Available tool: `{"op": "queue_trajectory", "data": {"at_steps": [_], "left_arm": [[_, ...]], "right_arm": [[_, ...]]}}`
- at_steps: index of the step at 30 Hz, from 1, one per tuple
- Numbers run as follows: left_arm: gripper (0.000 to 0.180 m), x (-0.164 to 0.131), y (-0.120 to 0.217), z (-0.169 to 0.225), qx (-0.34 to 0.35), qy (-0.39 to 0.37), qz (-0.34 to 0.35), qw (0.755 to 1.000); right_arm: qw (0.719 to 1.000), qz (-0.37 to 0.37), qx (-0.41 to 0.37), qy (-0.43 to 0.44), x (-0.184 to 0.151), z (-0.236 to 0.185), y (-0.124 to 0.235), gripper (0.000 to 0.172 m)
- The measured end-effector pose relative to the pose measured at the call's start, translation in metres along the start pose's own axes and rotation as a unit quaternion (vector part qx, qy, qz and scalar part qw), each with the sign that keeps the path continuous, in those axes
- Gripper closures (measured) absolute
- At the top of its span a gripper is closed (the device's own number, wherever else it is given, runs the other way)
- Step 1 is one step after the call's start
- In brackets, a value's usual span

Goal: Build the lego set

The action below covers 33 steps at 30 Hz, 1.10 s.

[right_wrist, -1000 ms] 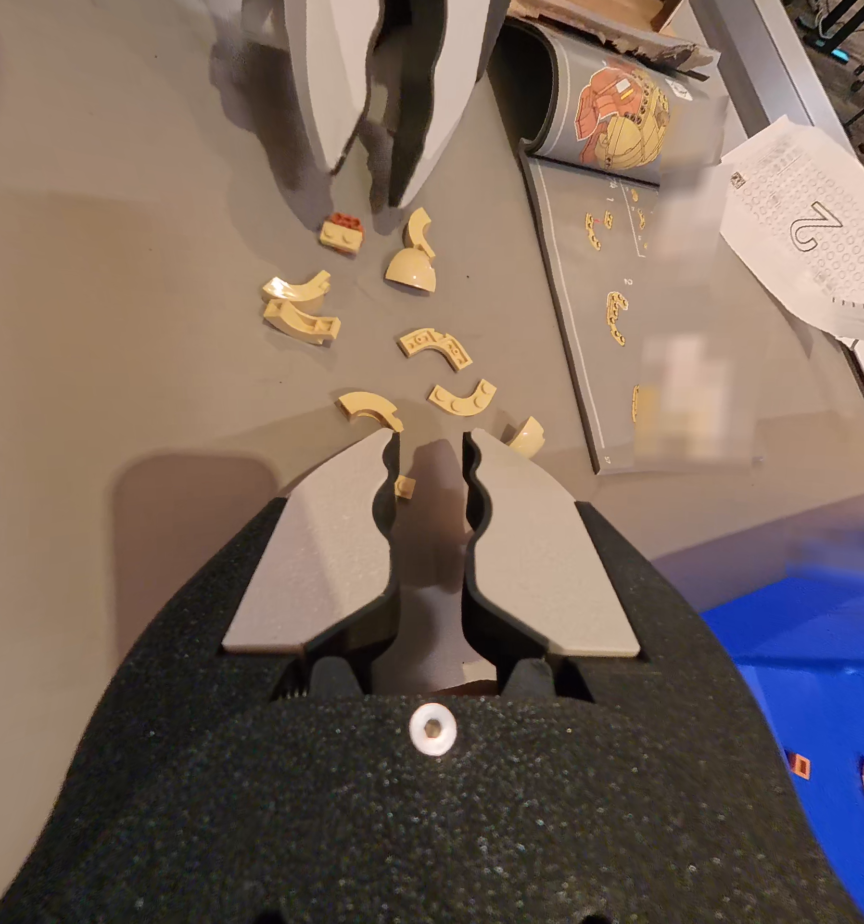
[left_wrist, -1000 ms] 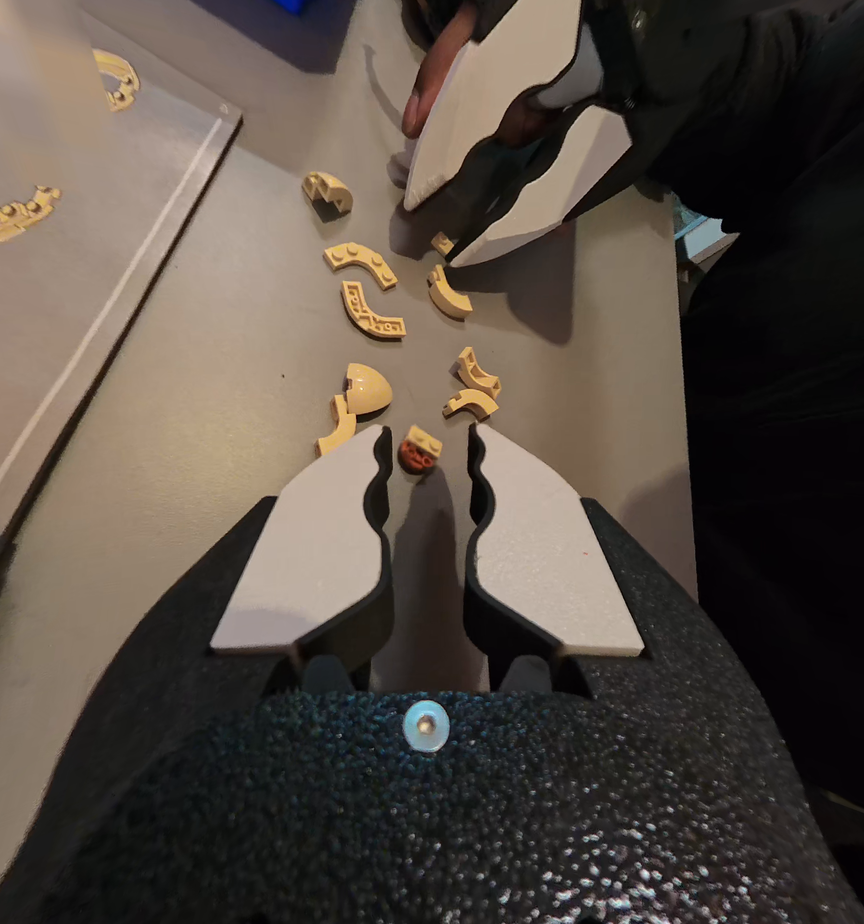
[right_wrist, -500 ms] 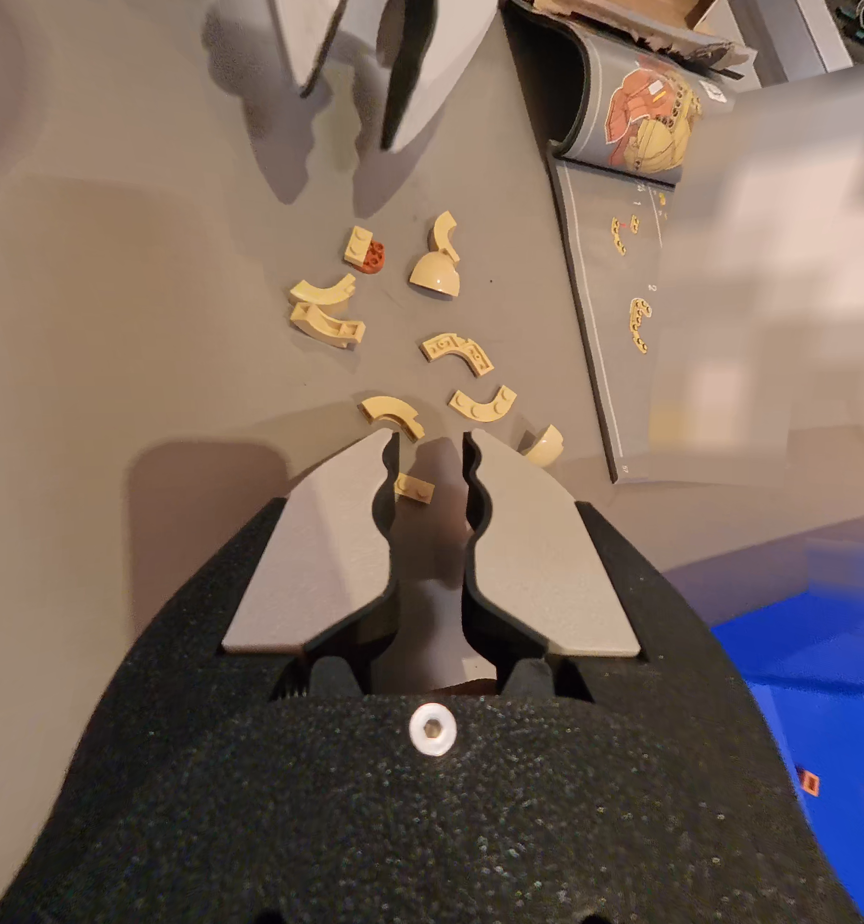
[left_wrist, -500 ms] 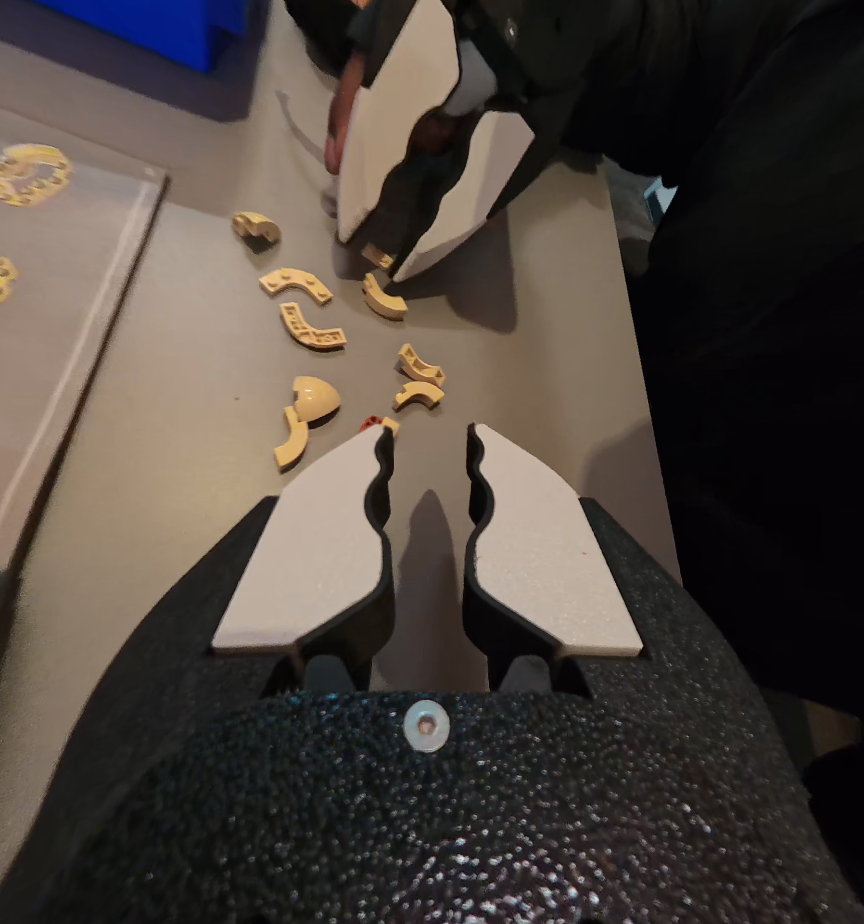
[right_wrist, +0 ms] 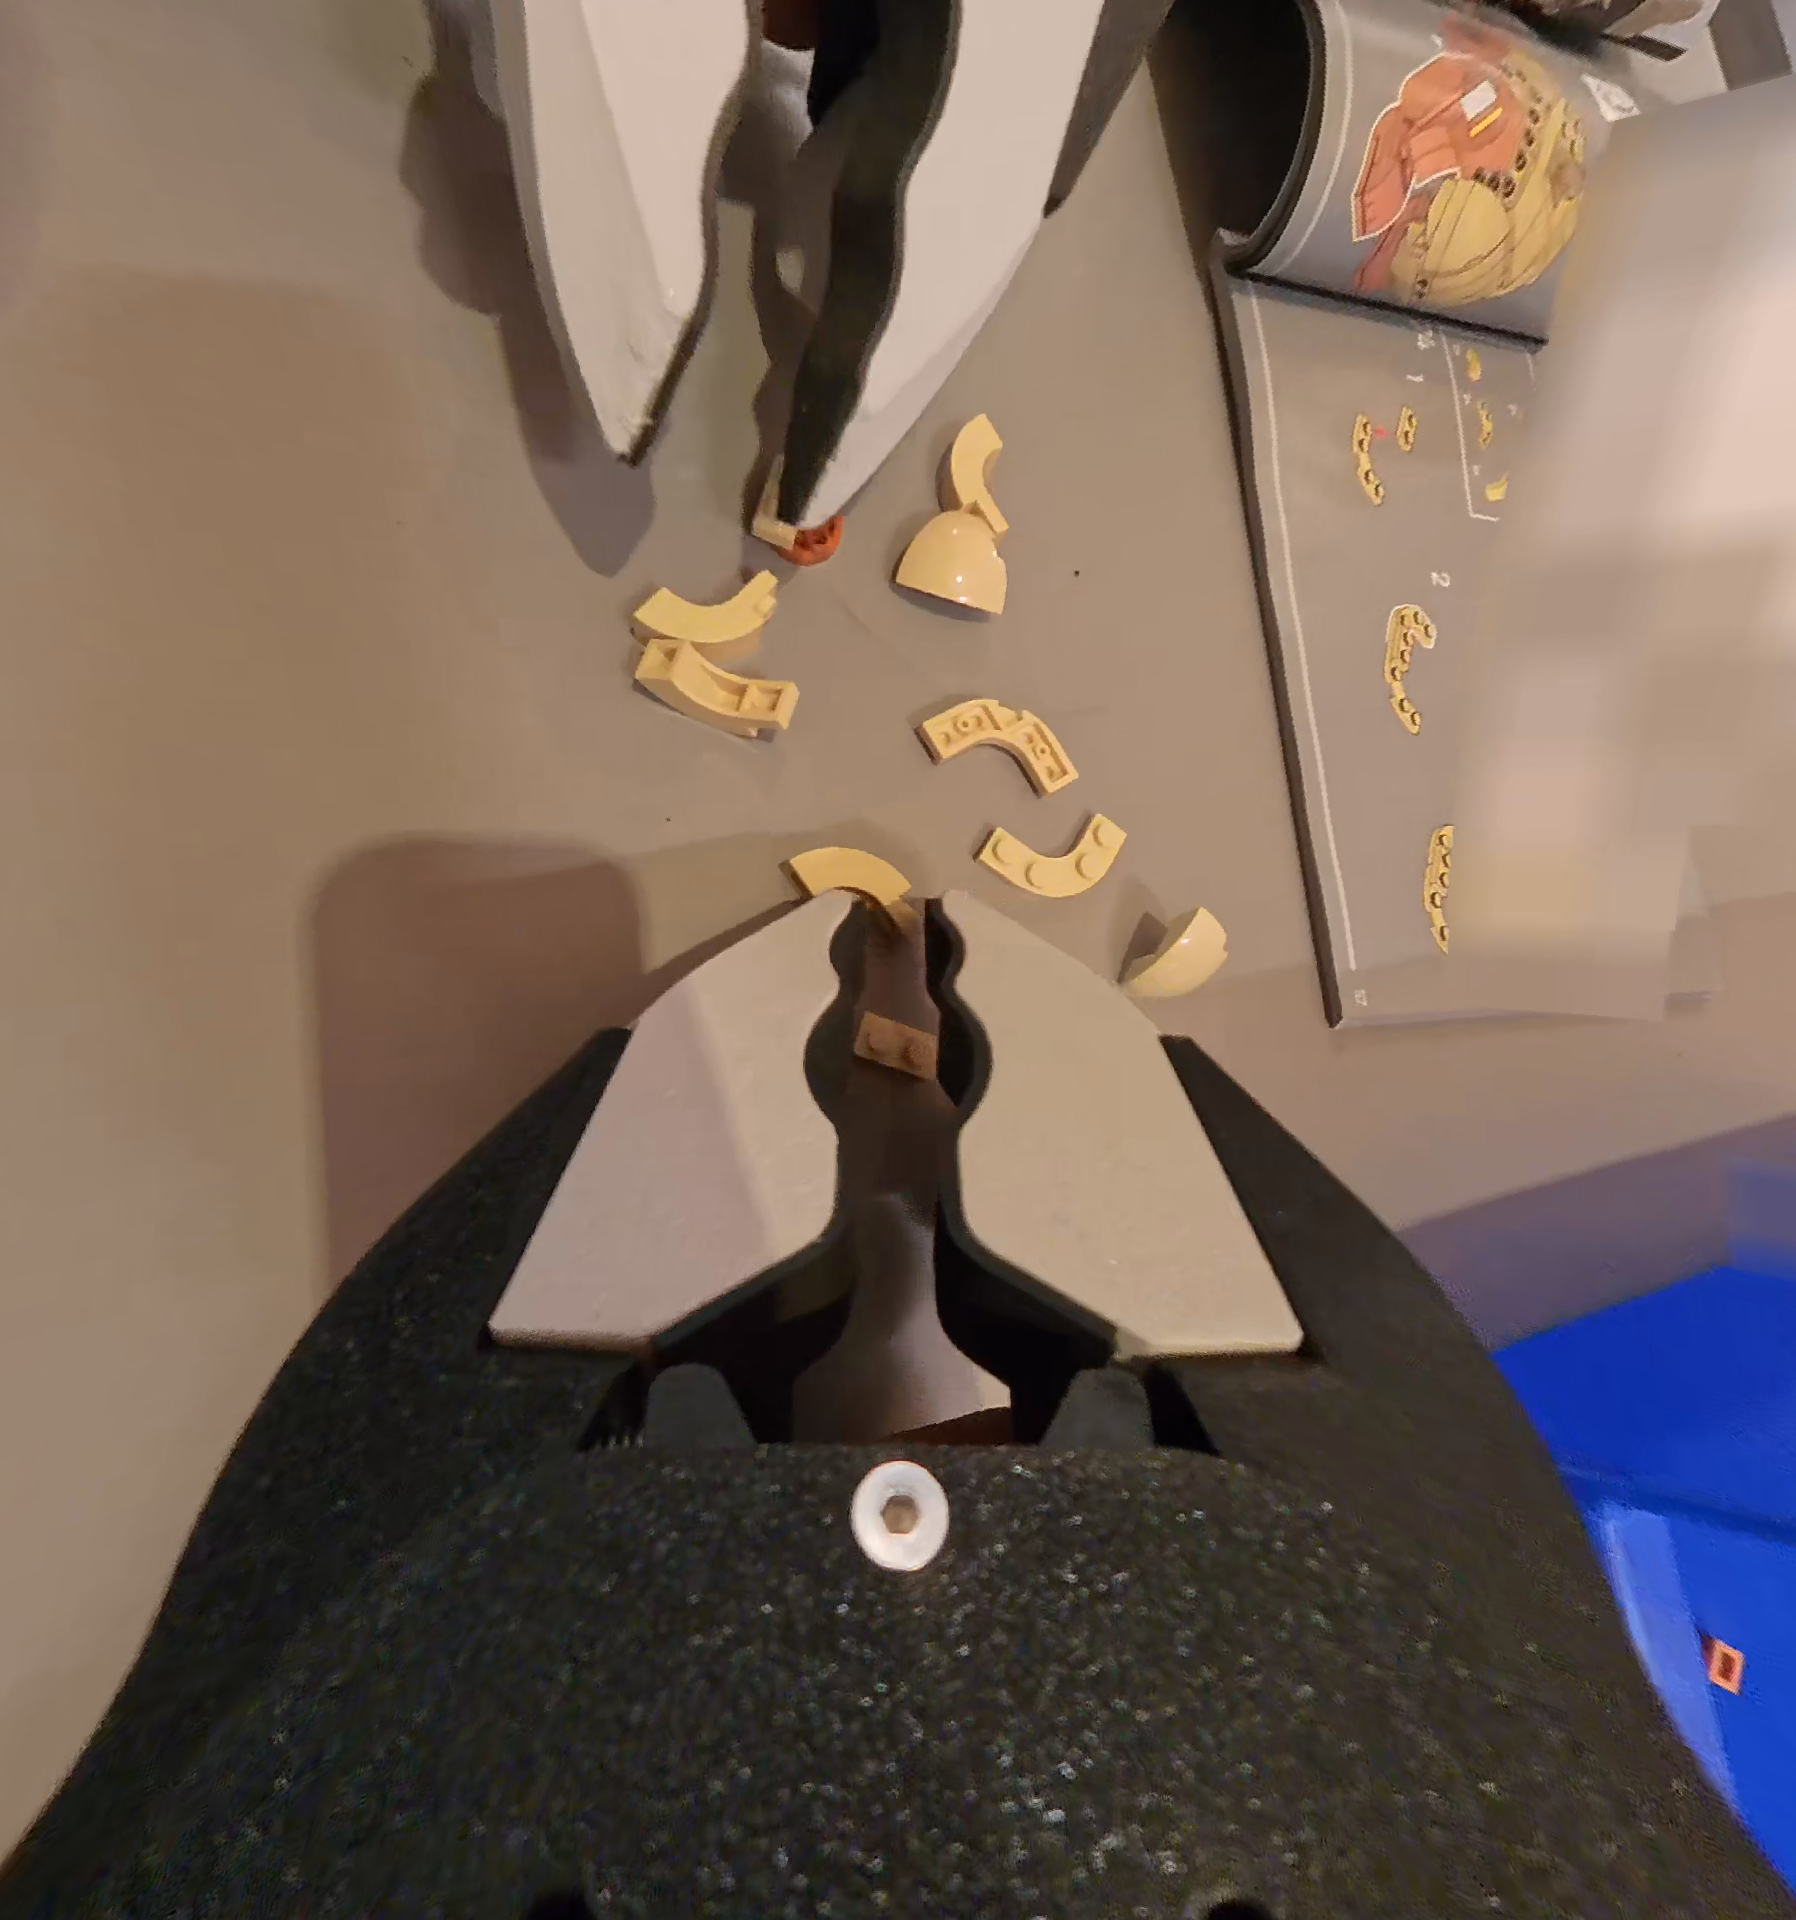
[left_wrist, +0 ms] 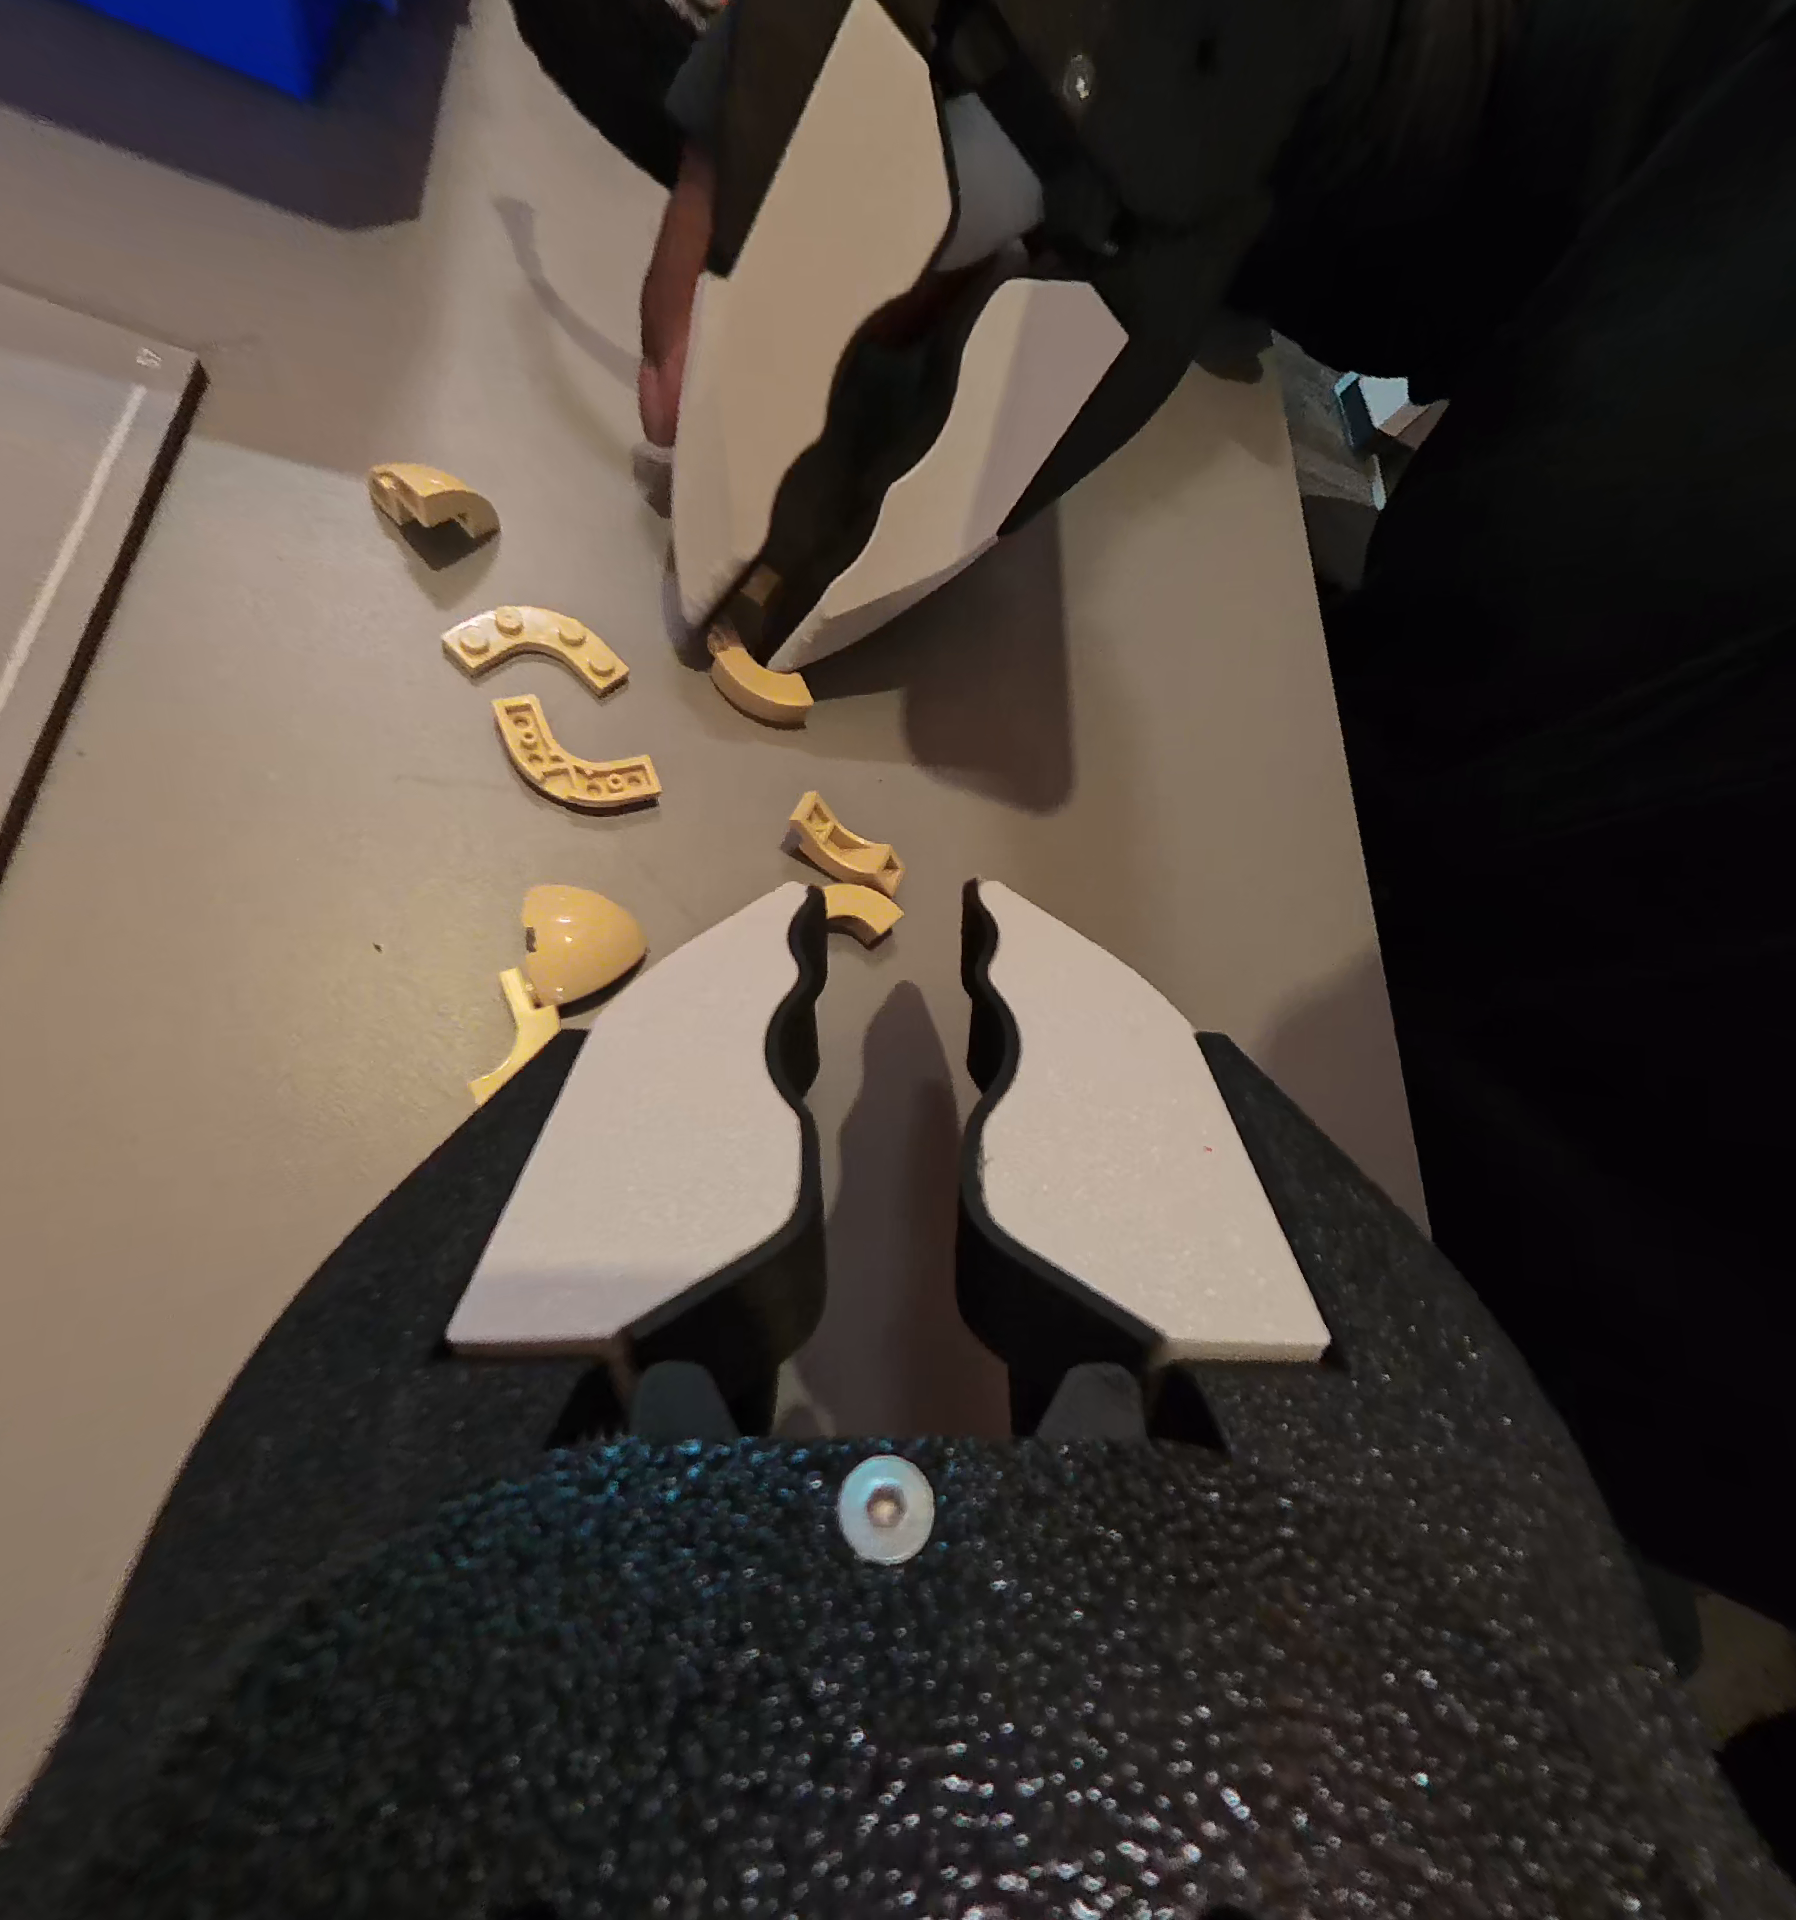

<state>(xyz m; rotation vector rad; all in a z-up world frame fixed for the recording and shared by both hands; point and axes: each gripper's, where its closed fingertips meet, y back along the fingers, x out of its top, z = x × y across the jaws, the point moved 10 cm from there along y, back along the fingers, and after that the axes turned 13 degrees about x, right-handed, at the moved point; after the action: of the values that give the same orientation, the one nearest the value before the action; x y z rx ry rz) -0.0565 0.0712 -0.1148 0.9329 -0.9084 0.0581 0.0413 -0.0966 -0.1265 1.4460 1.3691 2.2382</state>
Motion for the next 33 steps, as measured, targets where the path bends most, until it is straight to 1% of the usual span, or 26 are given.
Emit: {"op": "queue_trajectory", "data": {"at_steps": [4, 10, 11, 13, 15, 17, 19, 22, 24, 26, 28, 33], "left_arm": [[0.157, 0.001, 0.0, 0.0, 0.005, 0.003, 0.004, 1.0], [0.157, -0.001, 0.006, -0.001, 0.012, -0.003, -0.005, 1.0], [0.157, -0.001, 0.005, -0.001, 0.014, -0.003, -0.007, 1.0], [0.157, -0.001, 0.005, 0.0, 0.015, -0.005, -0.007, 1.0], [0.158, 0.0, 0.004, -0.001, 0.02, -0.002, -0.002, 1.0], [0.158, 0.002, 0.005, -0.004, 0.044, 0.003, 0.006, 0.999], [0.158, 0.005, 0.005, -0.01, 0.084, 0.007, 0.021, 0.996], [0.159, 0.013, 0.002, -0.013, 0.109, 0.02, 0.062, 0.992], [0.16, 0.018, 0.0, -0.015, 0.149, 0.006, 0.071, 0.986], [0.16, 0.022, -0.002, -0.015, 0.198, -0.025, 0.063, 0.978], [0.16, 0.023, -0.007, -0.014, 0.219, -0.05, 0.039, 0.974], [0.155, 0.027, -0.024, -0.009, 0.184, -0.047, -0.014, 0.982]], "right_arm": [[1.0, -0.004, 0.002, 0.004, 0.0, -0.002, 0.0, 0.168], [0.999, -0.022, 0.021, 0.013, -0.007, -0.001, 0.01, 0.168], [0.999, -0.027, 0.023, 0.011, -0.009, -0.001, 0.012, 0.167], [0.999, -0.034, 0.028, 0.01, -0.011, 0.0, 0.015, 0.157], [0.999, -0.025, 0.035, 0.011, -0.01, 0.0, 0.017, 0.151], [0.999, -0.006, 0.036, 0.003, -0.007, 0.001, 0.019, 0.151], [1.0, 0.006, 0.028, -0.005, -0.003, 0.003, 0.018, 0.151], [1.0, -0.013, 0.006, -0.011, -0.004, 0.006, 0.014, 0.151], [1.0, -0.021, 0.002, -0.015, -0.006, 0.007, 0.013, 0.151], [1.0, -0.018, -0.006, -0.018, -0.006, 0.009, 0.014, 0.151], [1.0, -0.006, -0.007, -0.024, -0.004, 0.01, 0.016, 0.151], [0.999, 0.005, -0.011, -0.03, -0.004, 0.012, 0.019, 0.151]]}}
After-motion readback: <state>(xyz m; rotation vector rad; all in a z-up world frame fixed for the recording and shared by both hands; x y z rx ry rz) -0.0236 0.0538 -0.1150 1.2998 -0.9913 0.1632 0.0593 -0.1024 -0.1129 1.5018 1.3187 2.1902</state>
